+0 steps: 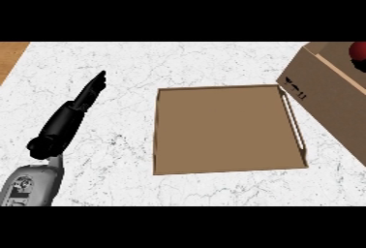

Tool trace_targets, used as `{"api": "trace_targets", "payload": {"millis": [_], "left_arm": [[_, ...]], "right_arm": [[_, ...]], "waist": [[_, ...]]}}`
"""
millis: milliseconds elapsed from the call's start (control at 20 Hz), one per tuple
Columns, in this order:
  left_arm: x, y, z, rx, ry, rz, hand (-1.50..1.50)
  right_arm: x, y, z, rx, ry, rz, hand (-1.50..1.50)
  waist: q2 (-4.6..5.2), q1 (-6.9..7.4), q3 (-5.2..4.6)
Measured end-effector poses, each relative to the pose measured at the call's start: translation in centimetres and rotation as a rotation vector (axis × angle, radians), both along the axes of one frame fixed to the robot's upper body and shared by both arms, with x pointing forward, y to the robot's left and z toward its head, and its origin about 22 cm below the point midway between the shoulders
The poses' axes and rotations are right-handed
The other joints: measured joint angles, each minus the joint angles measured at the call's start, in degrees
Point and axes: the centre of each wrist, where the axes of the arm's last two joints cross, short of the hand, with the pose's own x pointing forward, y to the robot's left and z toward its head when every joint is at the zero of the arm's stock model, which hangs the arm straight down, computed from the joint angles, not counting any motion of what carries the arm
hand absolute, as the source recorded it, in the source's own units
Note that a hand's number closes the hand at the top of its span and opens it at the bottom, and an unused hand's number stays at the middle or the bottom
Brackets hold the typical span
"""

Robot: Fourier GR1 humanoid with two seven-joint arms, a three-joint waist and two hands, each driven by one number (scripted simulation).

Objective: Pick the tomato from the tray and place it in the cardboard box

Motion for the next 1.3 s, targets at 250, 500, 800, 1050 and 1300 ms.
{"api": "trace_targets", "payload": {"millis": [250,500,800,1050,1300], "left_arm": [[0.0,-0.1,0.3,-0.003,-0.005,-0.008,0.00],[0.5,-0.7,0.0,-0.002,-0.007,-0.007,0.00],[0.4,-0.2,-0.2,0.001,-0.008,-0.011,0.00],[0.5,-0.2,-0.2,-0.004,-0.002,-0.002,0.00],[0.4,0.2,-0.2,-0.003,0.003,-0.004,0.00]], "right_arm": [[-0.5,-4.0,-1.0,0.021,0.166,0.016,1.50],[-1.2,-6.7,-2.3,0.044,0.318,0.031,-1.50],[-2.0,-8.4,-2.9,0.131,0.311,0.181,-1.50],[-1.6,-8.5,-2.4,0.394,-0.003,0.263,-1.50],[-2.2,-9.9,-1.7,0.752,-0.290,0.194,-1.50]], "waist": [[0.13,0.49,0.03],[0.27,0.64,0.05],[0.23,0.75,0.09],[0.04,0.11,0.22],[0.06,0.03,0.22]]}}
